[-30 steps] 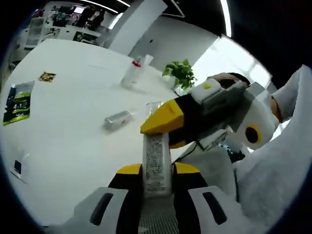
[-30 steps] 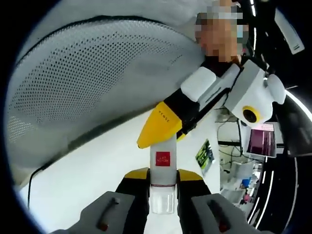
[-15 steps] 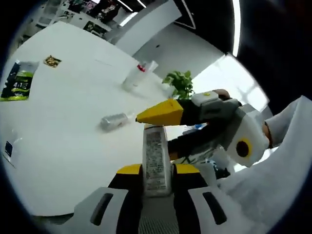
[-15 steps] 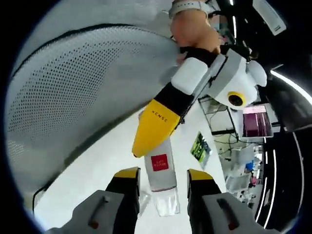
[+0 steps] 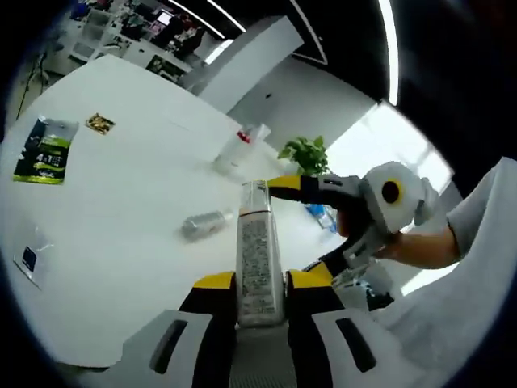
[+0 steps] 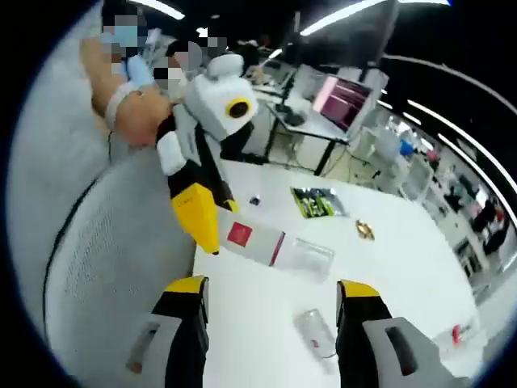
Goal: Arrange the skincare products in the storage area until every visible bottle or jar stands upright without overlapping.
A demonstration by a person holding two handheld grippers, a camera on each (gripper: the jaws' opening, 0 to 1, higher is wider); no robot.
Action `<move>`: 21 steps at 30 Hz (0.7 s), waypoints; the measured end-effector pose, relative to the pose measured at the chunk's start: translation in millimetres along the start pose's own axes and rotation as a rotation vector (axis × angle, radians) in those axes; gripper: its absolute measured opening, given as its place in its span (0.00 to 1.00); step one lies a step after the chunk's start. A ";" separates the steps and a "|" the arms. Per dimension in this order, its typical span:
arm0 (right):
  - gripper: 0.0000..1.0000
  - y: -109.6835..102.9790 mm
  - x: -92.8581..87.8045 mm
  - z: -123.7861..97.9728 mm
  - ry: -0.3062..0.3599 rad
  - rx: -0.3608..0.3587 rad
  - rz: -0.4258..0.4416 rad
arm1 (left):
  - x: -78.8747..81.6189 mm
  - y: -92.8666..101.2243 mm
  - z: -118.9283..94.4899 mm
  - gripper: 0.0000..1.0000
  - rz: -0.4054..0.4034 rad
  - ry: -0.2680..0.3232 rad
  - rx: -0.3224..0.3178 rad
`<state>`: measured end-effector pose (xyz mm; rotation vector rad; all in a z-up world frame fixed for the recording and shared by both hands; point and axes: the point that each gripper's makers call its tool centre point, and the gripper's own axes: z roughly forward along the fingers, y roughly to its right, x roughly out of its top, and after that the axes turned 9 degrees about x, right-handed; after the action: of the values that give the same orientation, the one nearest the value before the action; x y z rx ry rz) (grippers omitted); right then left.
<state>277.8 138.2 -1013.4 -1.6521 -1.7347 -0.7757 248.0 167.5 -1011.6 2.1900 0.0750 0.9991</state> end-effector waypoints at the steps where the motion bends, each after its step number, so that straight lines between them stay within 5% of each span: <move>1: 0.62 -0.5 -1.8 -0.5 0.039 0.011 0.111 | 1.0 -0.3 -0.3 0.19 0.003 0.007 0.003; 4: 0.58 -2.2 -4.3 -0.8 0.109 0.031 0.311 | 0.7 0.3 -0.2 0.19 0.020 0.010 0.007; 7: 0.56 -5.2 -0.1 -2.1 0.169 0.045 0.376 | -2.3 -2.8 2.0 0.19 0.050 0.002 0.029; 10: 0.63 -12.1 2.5 -0.5 0.251 0.107 0.575 | -4.8 -3.7 3.4 0.19 0.077 -0.004 0.042; 15: 0.48 -15.9 10.3 -4.3 0.401 0.198 0.878 | -10.8 -4.0 5.5 0.19 0.130 -0.024 0.057; 18: 0.53 -17.2 12.6 1.5 0.475 0.229 1.036 | -11.1 -4.1 5.0 0.19 0.147 -0.024 0.060; 21: 0.51 -29.6 4.7 13.4 0.464 0.286 1.225 | -11.5 0.7 3.4 0.18 0.175 -0.019 0.045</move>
<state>247.6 150.1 -1018.4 -1.7349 -0.3027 -0.2363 242.1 161.2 -1020.1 2.2766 -0.1056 1.0818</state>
